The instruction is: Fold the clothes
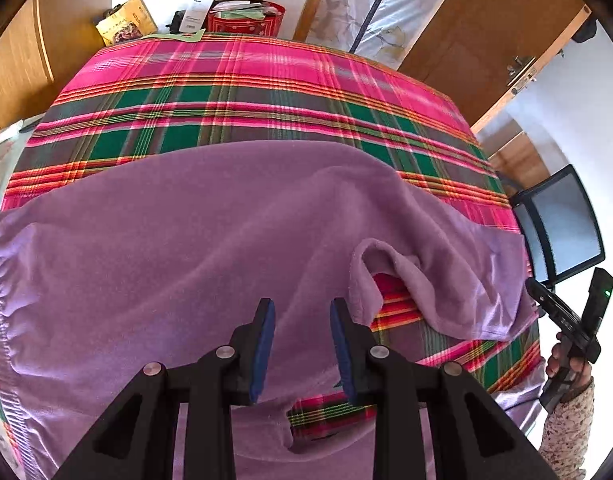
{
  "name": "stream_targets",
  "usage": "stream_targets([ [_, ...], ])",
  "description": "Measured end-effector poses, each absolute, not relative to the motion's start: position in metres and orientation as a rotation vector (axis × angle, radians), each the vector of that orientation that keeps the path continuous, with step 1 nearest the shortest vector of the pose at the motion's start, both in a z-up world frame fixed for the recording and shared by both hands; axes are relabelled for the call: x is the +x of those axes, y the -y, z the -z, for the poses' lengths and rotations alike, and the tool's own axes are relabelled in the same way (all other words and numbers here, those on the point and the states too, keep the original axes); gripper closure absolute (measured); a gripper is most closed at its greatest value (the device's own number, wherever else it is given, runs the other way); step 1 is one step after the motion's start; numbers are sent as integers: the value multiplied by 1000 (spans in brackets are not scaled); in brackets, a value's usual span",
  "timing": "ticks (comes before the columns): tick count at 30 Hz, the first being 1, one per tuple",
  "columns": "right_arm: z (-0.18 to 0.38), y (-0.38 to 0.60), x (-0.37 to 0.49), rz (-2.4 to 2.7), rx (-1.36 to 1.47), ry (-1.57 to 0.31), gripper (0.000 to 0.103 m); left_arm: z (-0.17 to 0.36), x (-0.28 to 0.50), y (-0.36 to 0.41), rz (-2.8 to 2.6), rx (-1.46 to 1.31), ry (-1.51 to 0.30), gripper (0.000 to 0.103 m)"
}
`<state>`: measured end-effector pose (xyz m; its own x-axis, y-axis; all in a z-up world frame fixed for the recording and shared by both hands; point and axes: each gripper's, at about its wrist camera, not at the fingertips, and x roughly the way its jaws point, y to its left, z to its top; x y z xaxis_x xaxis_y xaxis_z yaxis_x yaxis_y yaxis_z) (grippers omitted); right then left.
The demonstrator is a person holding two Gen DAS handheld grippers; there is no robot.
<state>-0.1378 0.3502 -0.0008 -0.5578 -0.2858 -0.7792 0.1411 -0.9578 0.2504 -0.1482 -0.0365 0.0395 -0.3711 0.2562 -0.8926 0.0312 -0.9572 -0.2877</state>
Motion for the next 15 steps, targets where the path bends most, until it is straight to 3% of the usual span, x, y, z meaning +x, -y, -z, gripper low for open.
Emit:
stream_targets([
  [1,1,-347,-137,2559,1313,237,59,-39,-149,36,-2460,-1684,396,74],
  [2,1,-344,-135,2557,1305,223,67,-37,-149,35,-2455,-1687,402,74],
  [3,1,-340,-133,2556,1300,202,82,-36,-149,33,-2455,-1691,397,74],
  [5,0,-331,-126,2555,1288,143,95,-35,-149,29,-2456,-1696,381,74],
  [13,-7,-313,-106,2533,1238,72,98,-29,-146,23,-2434,-1708,398,74],
  [14,-7,-316,-106,2544,1245,101,93,-29,-146,22,-2432,-1709,399,74],
  [15,-7,-318,-106,2553,1252,121,81,-28,-145,22,-2430,-1710,400,74],
])
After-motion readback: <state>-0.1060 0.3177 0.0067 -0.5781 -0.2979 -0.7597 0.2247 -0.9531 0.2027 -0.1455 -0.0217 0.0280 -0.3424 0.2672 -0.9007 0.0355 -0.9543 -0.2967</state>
